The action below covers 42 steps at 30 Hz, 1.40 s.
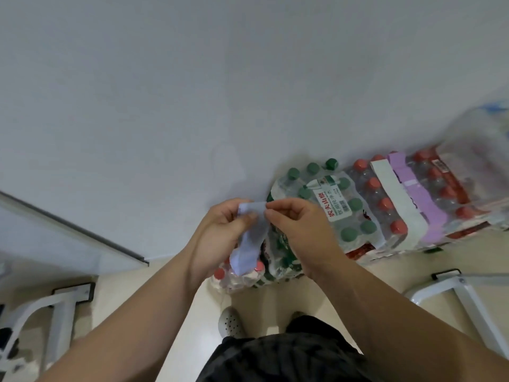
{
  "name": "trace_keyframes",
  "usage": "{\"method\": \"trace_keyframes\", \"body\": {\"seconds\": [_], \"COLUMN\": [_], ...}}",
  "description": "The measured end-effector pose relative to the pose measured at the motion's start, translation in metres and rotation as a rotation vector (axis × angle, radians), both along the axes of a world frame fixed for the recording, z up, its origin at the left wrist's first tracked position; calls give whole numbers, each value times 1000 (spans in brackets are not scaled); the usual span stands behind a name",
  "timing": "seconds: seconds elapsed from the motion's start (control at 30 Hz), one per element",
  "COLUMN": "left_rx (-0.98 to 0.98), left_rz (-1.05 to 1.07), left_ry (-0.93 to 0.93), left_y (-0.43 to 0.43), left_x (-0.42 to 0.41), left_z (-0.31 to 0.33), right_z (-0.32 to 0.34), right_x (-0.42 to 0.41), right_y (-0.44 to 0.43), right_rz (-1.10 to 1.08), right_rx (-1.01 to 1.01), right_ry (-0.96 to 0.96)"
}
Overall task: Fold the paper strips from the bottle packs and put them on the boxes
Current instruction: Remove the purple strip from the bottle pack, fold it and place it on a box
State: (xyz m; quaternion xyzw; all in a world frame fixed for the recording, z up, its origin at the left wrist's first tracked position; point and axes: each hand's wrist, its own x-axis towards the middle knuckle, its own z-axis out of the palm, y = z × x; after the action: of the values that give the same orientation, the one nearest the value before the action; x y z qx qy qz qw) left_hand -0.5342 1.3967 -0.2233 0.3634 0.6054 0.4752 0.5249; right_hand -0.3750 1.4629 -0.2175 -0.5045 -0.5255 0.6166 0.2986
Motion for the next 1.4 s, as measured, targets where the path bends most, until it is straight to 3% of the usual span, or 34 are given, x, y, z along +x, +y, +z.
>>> {"method": "trace_keyframes", "body": {"seconds": [0.27, 0.4, 0.5, 0.7, 0.8, 0.9, 1.17, 1.4], "left_rx": [19, 0, -44, -150, -137, -148, -171, -134], "left_rz": [-61, -21, 9, 29, 116, 219, 271, 170], "left_ry": [-73, 78, 165, 7, 20, 125, 619, 711], "left_y": [29, 49, 63, 80, 87, 100, 140, 175], "left_x": [72, 120, 153, 196, 209, 214, 201, 161], "left_z": [34, 40, 42, 47, 45, 35, -13, -33], "right_z": [24, 26, 31, 36, 31, 13, -42, -46], "right_x": [70, 119, 156, 212, 216, 207, 176, 141], "right_y": [24, 44, 60, 96, 114, 134, 168, 198], "right_rz": [58, 90, 158, 312, 358, 372, 380, 370], "right_rx": [158, 237, 193, 55, 47, 96, 202, 202], "right_ry": [-20, -73, -67, 9, 3, -65, -280, -359]}}
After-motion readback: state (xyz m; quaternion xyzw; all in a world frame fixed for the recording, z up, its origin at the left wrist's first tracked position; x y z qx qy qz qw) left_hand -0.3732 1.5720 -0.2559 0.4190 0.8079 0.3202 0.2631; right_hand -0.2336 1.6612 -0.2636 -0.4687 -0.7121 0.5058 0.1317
